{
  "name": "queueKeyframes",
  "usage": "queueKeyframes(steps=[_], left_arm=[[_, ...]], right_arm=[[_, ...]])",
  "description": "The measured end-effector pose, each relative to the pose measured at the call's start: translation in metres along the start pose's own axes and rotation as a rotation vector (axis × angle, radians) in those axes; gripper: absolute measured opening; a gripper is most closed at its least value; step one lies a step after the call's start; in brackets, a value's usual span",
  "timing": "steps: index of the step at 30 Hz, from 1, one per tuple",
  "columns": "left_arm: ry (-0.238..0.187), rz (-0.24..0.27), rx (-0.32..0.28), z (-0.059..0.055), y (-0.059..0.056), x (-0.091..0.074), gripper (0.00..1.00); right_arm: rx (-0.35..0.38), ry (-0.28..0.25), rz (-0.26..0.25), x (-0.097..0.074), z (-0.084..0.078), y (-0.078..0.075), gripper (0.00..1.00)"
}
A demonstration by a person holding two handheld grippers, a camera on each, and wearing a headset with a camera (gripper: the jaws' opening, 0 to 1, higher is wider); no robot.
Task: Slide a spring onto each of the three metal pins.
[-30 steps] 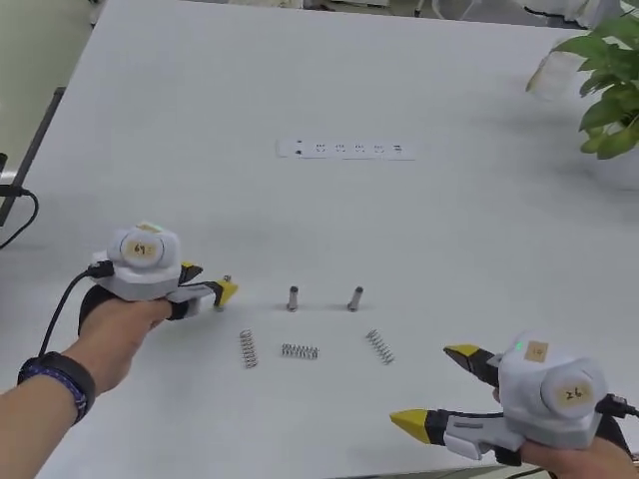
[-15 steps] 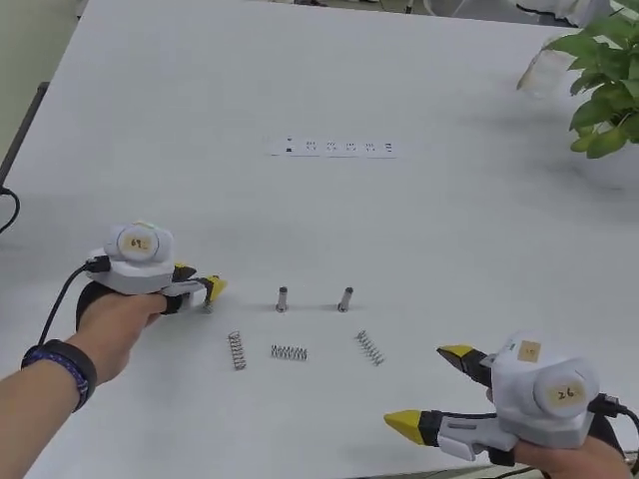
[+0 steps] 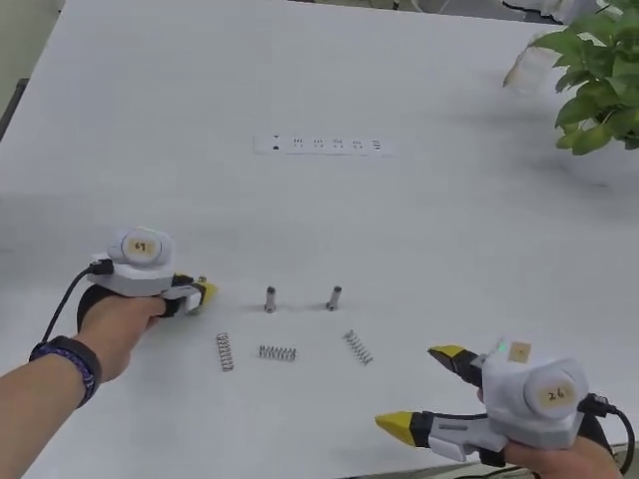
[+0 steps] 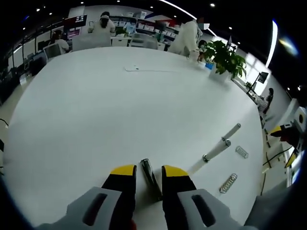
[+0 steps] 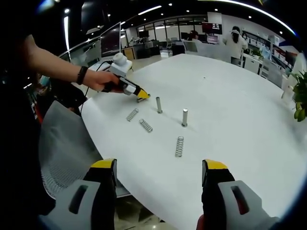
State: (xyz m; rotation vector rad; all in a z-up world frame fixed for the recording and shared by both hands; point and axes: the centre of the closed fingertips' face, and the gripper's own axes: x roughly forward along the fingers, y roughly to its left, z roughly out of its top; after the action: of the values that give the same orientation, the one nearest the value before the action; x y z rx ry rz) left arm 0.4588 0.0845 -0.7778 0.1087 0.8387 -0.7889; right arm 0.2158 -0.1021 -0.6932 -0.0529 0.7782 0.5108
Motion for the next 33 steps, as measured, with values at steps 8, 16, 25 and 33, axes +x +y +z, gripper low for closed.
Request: queueKeyframes(steps=[8,16,25,33], left_arm=[[0.000,0.016,0.020,0.0022,-0.0004,0.0020,0.10],[0.018,0.042,0.043,0.0021,0.0008,0.0053,0.03],[0.044,0.057,0.067,0.0002,0.0005,0.0063,0.00],[0.070,0.063,0.084,-0.0036,0.0004,0.0027,0.00]], right_arm=[[0.000,0.004,0.004,0.0010,-0.0018,0.0011,0.71],[0.001,0.004,0.004,0.0006,-0.0014,0.0004,0.71],[0.004,0.003,0.003,0.0001,-0.0021,-0.0004,0.70],[0.009,0.002,-0.001,-0.0012,-0.0033,-0.0009,0.70]])
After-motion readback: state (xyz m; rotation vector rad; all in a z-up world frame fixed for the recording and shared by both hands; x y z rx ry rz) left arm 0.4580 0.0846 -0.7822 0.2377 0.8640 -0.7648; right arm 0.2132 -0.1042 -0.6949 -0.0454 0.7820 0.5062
